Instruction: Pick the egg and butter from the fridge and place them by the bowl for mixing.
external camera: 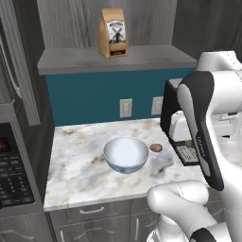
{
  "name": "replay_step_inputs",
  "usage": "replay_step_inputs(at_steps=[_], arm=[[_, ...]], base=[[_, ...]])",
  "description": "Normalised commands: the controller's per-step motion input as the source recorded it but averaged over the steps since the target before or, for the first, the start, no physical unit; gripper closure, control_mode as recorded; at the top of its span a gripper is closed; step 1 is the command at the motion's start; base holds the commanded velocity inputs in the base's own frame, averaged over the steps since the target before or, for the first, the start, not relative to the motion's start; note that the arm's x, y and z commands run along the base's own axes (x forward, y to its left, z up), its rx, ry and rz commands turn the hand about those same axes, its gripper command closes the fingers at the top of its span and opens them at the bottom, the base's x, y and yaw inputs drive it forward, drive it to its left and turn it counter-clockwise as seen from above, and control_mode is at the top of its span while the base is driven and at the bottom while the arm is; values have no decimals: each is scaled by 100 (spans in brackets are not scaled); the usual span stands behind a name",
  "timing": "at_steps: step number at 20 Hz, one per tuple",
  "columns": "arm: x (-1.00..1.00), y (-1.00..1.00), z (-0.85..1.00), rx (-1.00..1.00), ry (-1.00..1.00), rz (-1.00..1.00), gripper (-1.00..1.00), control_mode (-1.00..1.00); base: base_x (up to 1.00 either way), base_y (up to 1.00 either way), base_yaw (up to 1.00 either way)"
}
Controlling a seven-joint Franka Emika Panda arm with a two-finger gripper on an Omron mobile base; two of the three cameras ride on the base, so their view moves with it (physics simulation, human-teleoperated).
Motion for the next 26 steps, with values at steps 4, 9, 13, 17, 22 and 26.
replay_step_inputs(at_steps=[4, 9, 13, 17, 22, 26], arm=[[0, 0, 0, 0, 0, 0, 100, 100], [0, 0, 0, 0, 0, 0, 100, 100], [0, 0, 0, 0, 0, 0, 100, 100], [0, 0, 0, 0, 0, 0, 100, 100], [23, -21, -20, 1, 1, -4, 100, -100], [70, -69, -78, 6, 9, 1, 100, -100]], base=[[66, -11, 0], [41, -21, -13], [45, -19, -20], [26, -25, -27], [16, -15, -13], [0, 0, 0]])
